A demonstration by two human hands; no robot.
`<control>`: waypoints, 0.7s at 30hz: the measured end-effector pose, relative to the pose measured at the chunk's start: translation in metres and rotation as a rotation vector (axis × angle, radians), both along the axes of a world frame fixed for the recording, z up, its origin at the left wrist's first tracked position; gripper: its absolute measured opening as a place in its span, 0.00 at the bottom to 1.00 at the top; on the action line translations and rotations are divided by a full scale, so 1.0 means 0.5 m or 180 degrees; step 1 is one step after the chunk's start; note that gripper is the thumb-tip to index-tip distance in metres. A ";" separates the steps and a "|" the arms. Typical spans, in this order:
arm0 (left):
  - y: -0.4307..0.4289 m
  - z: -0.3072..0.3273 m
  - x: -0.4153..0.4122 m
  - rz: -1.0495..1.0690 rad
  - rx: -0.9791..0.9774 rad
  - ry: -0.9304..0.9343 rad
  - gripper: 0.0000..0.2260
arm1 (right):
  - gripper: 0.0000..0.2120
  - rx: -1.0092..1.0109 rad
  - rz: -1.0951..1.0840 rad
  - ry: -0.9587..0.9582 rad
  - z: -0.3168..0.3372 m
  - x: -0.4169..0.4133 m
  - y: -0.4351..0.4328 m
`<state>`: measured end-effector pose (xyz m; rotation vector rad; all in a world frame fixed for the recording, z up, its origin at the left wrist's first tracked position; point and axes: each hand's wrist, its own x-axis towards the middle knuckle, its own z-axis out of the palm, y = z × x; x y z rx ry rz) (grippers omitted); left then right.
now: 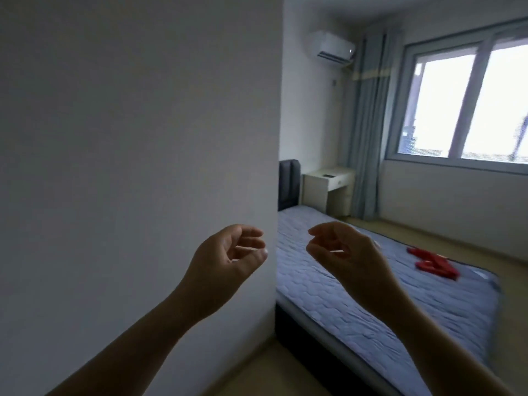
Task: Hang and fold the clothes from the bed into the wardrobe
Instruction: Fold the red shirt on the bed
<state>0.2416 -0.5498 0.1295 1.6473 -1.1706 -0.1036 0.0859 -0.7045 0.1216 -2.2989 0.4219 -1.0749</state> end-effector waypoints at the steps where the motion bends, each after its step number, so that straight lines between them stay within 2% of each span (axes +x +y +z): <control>1: -0.040 -0.009 -0.009 -0.0196 0.0015 0.0021 0.11 | 0.10 0.0008 -0.0170 0.0029 -0.007 -0.029 -0.024; 8: -0.315 -0.053 -0.103 -0.1430 0.0170 -0.0097 0.12 | 0.09 0.0258 -0.1325 -0.0046 -0.051 -0.234 -0.148; 12: -0.435 -0.096 -0.215 -0.2033 0.0310 -0.0126 0.11 | 0.18 0.0426 -0.1892 -0.0136 -0.088 -0.363 -0.180; 14: -0.488 -0.113 -0.277 -0.2255 0.0347 -0.0161 0.13 | 0.19 0.0465 -0.2150 -0.0113 -0.102 -0.425 -0.201; 21: -0.670 -0.155 -0.500 -0.2658 0.0358 -0.0221 0.14 | 0.12 0.0575 -0.2569 -0.0124 -0.140 -0.643 -0.329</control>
